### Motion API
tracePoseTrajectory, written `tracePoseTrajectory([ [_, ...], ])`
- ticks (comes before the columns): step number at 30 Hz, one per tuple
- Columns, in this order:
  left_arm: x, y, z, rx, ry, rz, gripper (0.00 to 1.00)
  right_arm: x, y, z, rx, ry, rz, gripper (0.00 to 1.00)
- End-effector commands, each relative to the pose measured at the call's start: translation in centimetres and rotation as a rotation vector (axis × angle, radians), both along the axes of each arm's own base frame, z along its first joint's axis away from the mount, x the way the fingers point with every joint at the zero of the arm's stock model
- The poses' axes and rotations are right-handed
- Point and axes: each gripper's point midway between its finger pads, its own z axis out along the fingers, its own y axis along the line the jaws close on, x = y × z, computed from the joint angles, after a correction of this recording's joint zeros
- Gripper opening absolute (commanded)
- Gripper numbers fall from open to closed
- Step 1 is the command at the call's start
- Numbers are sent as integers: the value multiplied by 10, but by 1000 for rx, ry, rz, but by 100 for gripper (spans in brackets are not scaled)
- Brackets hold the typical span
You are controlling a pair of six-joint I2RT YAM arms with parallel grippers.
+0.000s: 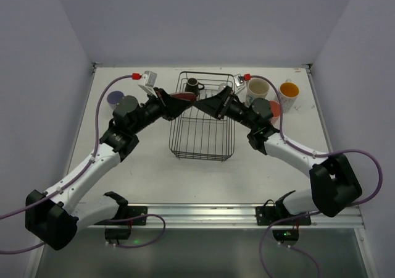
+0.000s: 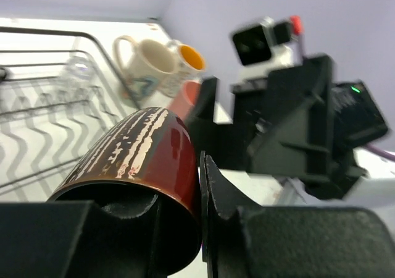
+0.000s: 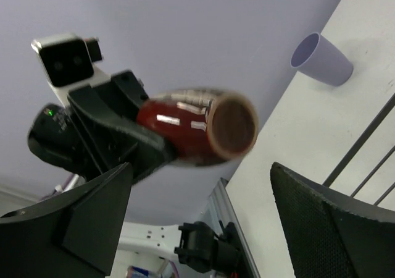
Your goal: Unload the cups from the dish rack
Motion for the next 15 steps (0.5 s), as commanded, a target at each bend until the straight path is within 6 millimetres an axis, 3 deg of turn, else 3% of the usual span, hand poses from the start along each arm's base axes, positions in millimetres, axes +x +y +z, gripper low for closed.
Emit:
tracePoseTrajectory([
  [1, 32, 29, 22, 129, -69, 218, 0, -16, -2, 21, 18, -89, 9, 98],
  [2, 42, 40, 3, 213, -6, 285, 0, -12, -4, 11, -19, -57, -9, 99],
  [4, 54, 56, 11, 313, -11, 364, 0, -13, -8, 9, -68, -77, -38, 99],
  [5, 63, 69, 6, 392, 12, 428, 0, -11, -11, -1, -106, -48, -61, 99],
  [7, 82, 92, -12, 487, 83, 514, 0, -15, -19, 1, -134, -82, -94, 99],
  [9, 95, 119, -20, 539, 145, 553, 0, -14, -28, -12, -191, -78, -138, 99],
  [10, 99, 122, -41, 575, 210, 521, 0, -18, -33, -7, -198, -97, -153, 99],
  [12, 112, 144, -47, 613, 253, 554, 0, -19, -41, -17, -259, -107, -182, 99],
  [13, 117, 151, -69, 678, 318, 561, 0, -22, -45, -13, -268, -122, -194, 99],
  [14, 123, 155, -67, 707, 315, 567, 0, -23, -48, -20, -307, -127, -198, 99],
  [15, 126, 157, -89, 762, 374, 552, 0, -26, -52, -19, -322, -133, -208, 99],
])
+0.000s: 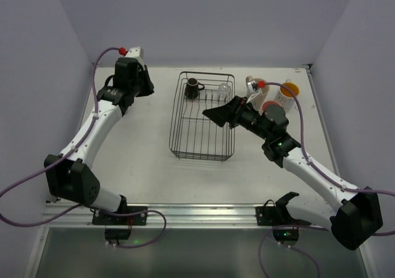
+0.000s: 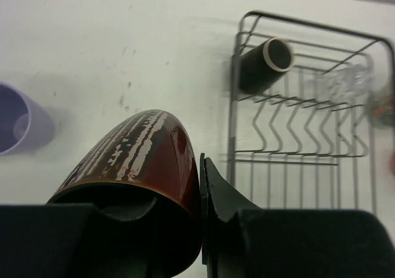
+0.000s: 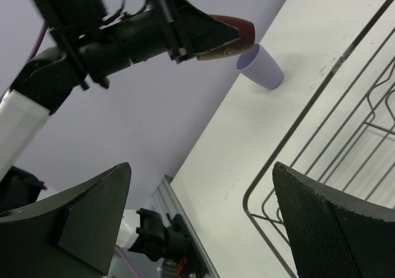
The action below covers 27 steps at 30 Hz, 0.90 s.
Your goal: Unload the cups from the dish rack
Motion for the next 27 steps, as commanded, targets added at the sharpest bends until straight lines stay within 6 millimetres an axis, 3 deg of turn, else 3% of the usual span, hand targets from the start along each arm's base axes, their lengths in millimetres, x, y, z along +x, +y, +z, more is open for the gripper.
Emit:
tracePoseTrajectory([
  [1, 2, 21, -42, 172, 184, 2, 0, 4, -16, -17, -128, -42, -82, 99],
  [2, 7, 22, -41, 192, 187, 4, 0, 0, -19, -17, -140, -48, -84, 99],
  [4, 13, 25, -66, 233, 258, 7, 0, -1, -22, -19, -167, -60, -91, 99],
  [11, 30, 29, -113, 321, 375, 12, 0, 5, -25, -21, -246, -94, -102, 99],
  [19, 56, 38, -150, 394, 407, 61, 1, 32, -17, -43, -377, -58, -108, 99],
  [27, 68, 33, -186, 383, 467, 25, 10, 57, -12, -57, -456, -43, -136, 99],
])
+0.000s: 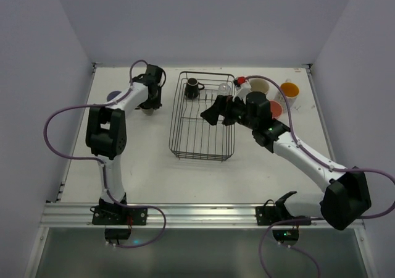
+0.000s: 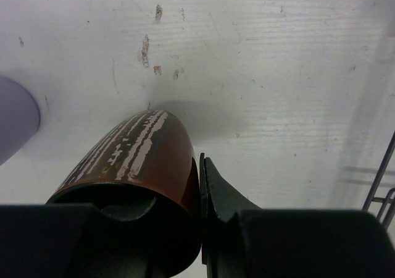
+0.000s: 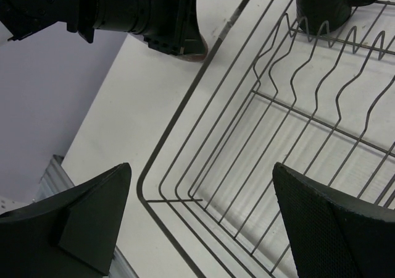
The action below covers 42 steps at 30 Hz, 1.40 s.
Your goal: Unload the cups from the dish rack
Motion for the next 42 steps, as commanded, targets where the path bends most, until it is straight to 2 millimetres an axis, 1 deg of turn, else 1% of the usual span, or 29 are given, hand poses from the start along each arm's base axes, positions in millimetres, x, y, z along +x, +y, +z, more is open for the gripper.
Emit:
tracePoseTrajectory([
  [1, 24, -2, 17, -16, -76, -20, 11, 23, 0, 24, -44, -82, -37, 99],
  [2, 25, -1, 15, -21, -75, -19, 13, 32, 2, 13, -90, -80, -34, 99],
  [4, 26, 0, 13, -30, -70, -16, 15, 48, 4, 19, -134, -97, -50, 99],
  [5, 26, 5, 11, -31, -65, -6, 18, 59, 7, 0, -197, -77, -42, 99],
  [6, 25, 5, 9, -32, -61, -4, 20, 66, 8, -3, -230, -73, -44, 99],
  [7, 25, 7, 8, -29, -60, 1, 22, 77, 9, 7, -245, -93, -62, 99],
  [8, 25, 9, 7, -25, -58, 5, 24, 83, 11, 4, -275, -107, -55, 99],
  [9, 24, 9, 6, -21, -55, 4, 25, 93, 13, -10, -306, -91, -59, 99],
  [10, 23, 10, 6, -19, -54, 6, 28, 104, 15, -1, -312, -112, -71, 95],
  [11, 22, 10, 5, -21, -52, 6, 34, 111, 15, -3, -340, -122, -78, 93],
  [12, 22, 10, 5, -20, -55, 5, 37, 122, 18, -20, -371, -95, -78, 93],
  [13, 21, 11, 5, -15, -54, 9, 40, 130, 23, -11, -373, -107, -82, 92],
  [14, 21, 13, 5, -11, -58, 12, 44, 136, 26, -15, -385, -100, -77, 90],
  [15, 21, 13, 8, -11, -69, 14, 46, 144, 30, -34, -410, -66, -71, 89],
  [16, 21, 13, 10, -12, -74, 12, 50, 153, 35, -25, -407, -75, -76, 89],
  [17, 21, 13, 12, -14, -79, 13, 54, 158, 36, -28, -417, -65, -82, 89],
  [21, 23, 5, 42, -63, -137, 1, 76, 188, 42, -41, -453, -34, -143, 88],
  [24, 22, -1, 93, -123, -251, -10, 97, 206, 47, -51, -457, -7, -187, 85],
  [25, 20, -4, 105, -142, -273, -19, 100, 213, 48, -42, -449, -19, -211, 85],
  [26, 18, -6, 115, -157, -293, -24, 100, 219, 50, -56, -457, 9, -223, 85],
  [27, 14, -8, 141, -182, -351, -31, 100, 222, 51, -58, -459, 17, -234, 85],
  [28, 7, -12, 145, -203, -361, -41, 100, 228, 52, -50, -452, 5, -249, 84],
  [29, 1, -20, 155, -219, -387, -59, 100, 232, 53, -64, -464, 26, -254, 83],
  [30, -11, -24, 174, -243, -440, -75, 100, 236, 55, -57, -459, 19, -264, 82],
  [31, -20, -36, 185, -260, -470, -104, 100, 240, 54, -60, -459, 29, -282, 82],
  [32, -35, -40, 200, -280, -522, -122, 100, 242, 55, -73, -470, 48, -284, 81],
  [34, -57, -61, 212, -329, -555, -183, 100, 247, 59, -72, -451, 48, -292, 79],
  [39, -121, -93, 226, -474, -610, -322, 100, 252, 62, -90, -440, 89, -315, 77],
  [42, -150, -93, 229, -526, -637, -361, 100, 254, 64, -94, -419, 107, -334, 76],
])
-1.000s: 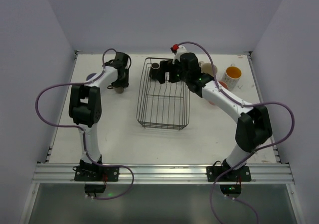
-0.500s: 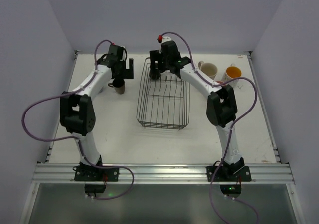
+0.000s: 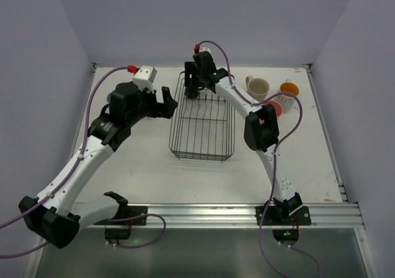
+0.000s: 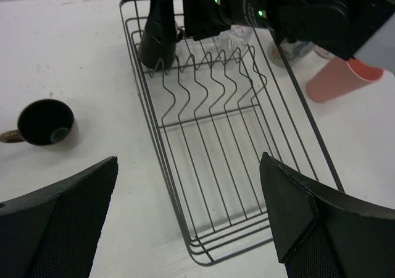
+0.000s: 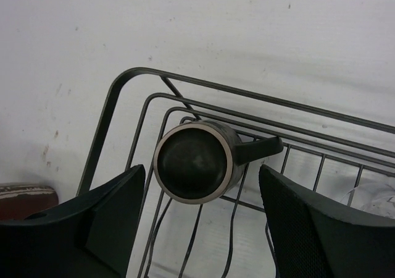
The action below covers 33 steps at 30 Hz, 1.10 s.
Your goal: Unload the cups from the dish rack
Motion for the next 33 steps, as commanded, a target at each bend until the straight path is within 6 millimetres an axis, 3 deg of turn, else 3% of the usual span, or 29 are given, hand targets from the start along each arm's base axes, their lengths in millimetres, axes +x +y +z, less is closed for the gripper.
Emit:
tracePoseTrajectory([
  [1, -26, -7, 5, -87, -36, -70, 100, 5, 1, 6, 42, 5, -59, 76],
  [7, -69, 1, 18, -162, -113, -130, 100, 10, 6, -5, 92, 36, -117, 76],
  [10, -77, 6, 20, -167, -142, -134, 100, 13, 3, -7, 98, 32, -155, 76],
  [20, -91, 5, 5, -154, -160, -176, 100, 18, 5, -4, 175, 43, -211, 78],
  [27, -97, 11, 10, -127, -198, -147, 100, 21, 1, -10, 209, 81, -238, 70],
  [29, -97, 10, 7, -131, -197, -151, 100, 21, 1, -9, 211, 79, -243, 65],
  [30, -97, 9, 6, -132, -197, -157, 100, 20, -1, -13, 206, 80, -248, 57],
  [32, -95, 9, 0, -123, -188, -153, 100, 18, -1, -2, 213, 60, -249, 55],
  [33, -95, 10, 0, -118, -187, -144, 100, 16, -3, -9, 205, 60, -253, 54],
])
